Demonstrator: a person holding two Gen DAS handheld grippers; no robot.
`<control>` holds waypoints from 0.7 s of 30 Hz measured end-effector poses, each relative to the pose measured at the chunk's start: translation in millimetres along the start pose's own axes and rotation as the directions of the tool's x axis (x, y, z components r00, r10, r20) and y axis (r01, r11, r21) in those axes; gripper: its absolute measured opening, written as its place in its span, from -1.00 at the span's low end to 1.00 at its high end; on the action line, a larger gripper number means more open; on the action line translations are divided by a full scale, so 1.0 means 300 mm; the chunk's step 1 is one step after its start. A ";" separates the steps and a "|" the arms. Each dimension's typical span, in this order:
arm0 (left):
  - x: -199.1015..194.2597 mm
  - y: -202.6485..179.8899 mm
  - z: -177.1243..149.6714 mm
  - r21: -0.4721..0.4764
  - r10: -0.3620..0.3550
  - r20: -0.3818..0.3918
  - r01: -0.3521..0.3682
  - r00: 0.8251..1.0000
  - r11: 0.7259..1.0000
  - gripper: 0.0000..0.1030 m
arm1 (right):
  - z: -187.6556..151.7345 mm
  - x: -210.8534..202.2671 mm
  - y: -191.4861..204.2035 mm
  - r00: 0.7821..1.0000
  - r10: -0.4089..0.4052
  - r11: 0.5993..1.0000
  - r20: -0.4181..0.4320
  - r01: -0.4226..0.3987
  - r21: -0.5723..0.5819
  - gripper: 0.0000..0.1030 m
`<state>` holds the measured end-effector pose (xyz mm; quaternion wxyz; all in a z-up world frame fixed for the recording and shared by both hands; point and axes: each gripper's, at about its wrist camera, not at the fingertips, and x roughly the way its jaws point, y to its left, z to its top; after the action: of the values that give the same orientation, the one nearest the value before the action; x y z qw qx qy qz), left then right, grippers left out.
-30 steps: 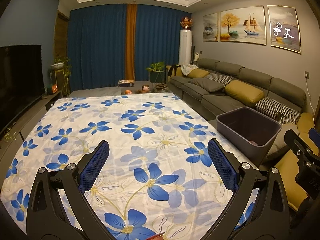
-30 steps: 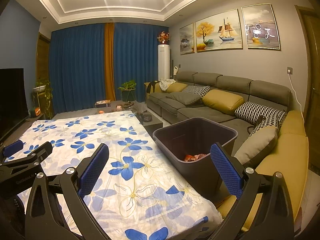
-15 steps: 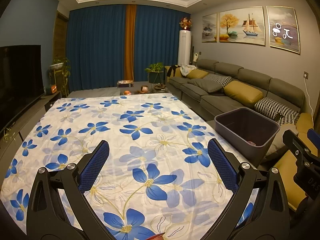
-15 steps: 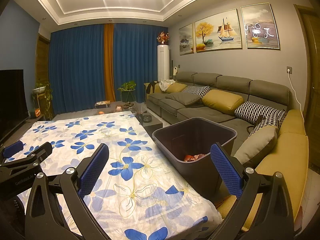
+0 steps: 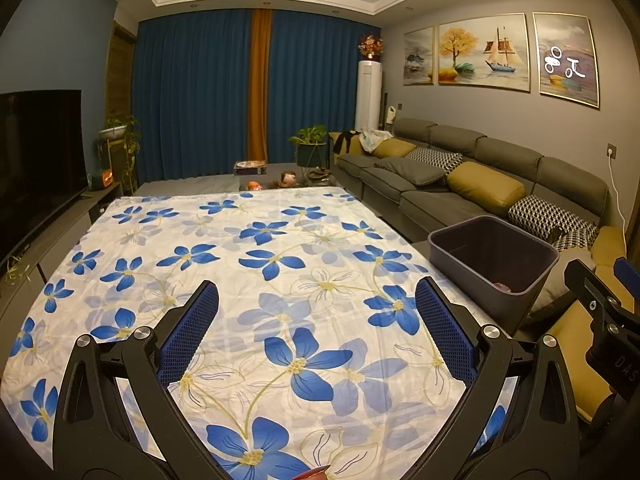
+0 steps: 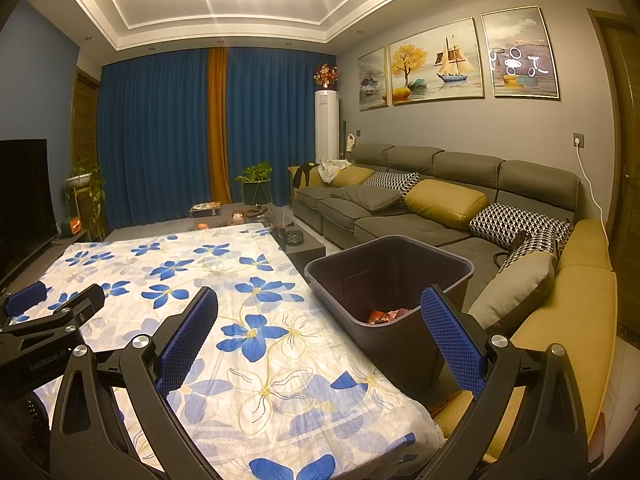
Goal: Collect trash
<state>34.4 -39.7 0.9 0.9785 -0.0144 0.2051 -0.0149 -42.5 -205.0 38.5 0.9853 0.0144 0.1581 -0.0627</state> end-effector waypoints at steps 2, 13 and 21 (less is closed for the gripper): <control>-0.001 0.000 0.002 0.000 0.000 0.001 0.000 1.000 1.000 0.88 | 0.000 0.001 0.000 1.000 0.002 1.000 0.000 -0.002 0.001 0.89; -0.002 -0.003 0.007 0.000 -0.002 0.003 0.002 1.000 1.000 0.88 | 0.008 0.004 0.003 1.000 0.001 1.000 0.002 -0.001 0.005 0.89; -0.002 -0.003 0.007 -0.001 -0.002 0.004 0.002 1.000 1.000 0.88 | 0.010 0.001 0.003 1.000 0.001 1.000 0.004 -0.001 0.007 0.89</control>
<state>34.6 -40.7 3.0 0.9789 -0.0150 0.2033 -0.0157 -41.1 -204.3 41.4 0.9856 0.0177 0.1561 -0.0630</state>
